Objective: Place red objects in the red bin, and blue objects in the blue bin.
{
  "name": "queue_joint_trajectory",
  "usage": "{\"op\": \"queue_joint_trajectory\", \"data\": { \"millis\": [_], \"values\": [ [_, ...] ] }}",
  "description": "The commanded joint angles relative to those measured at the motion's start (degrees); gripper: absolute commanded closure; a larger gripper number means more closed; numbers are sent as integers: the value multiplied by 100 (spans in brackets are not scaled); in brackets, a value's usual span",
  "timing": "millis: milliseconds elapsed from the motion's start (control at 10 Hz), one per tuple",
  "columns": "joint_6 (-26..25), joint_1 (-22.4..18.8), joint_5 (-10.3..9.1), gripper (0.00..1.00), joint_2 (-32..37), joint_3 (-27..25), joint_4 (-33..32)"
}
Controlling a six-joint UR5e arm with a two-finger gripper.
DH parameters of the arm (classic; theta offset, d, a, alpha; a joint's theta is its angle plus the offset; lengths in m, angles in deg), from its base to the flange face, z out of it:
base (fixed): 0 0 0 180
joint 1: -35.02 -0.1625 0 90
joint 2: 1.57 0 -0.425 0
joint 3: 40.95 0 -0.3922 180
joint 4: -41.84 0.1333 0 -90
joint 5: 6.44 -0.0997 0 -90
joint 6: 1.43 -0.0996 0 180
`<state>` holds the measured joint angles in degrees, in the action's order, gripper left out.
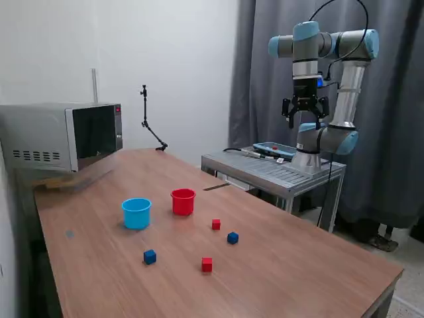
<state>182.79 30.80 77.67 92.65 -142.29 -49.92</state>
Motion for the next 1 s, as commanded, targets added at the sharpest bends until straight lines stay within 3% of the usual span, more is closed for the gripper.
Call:
{"op": "queue_joint_trajectory", "data": {
  "millis": [0,900],
  "values": [
    [-1123,-122,252,0,-61,1462,879],
    [-1143,-114,255,0,-246,1608,853]
  ]
}}
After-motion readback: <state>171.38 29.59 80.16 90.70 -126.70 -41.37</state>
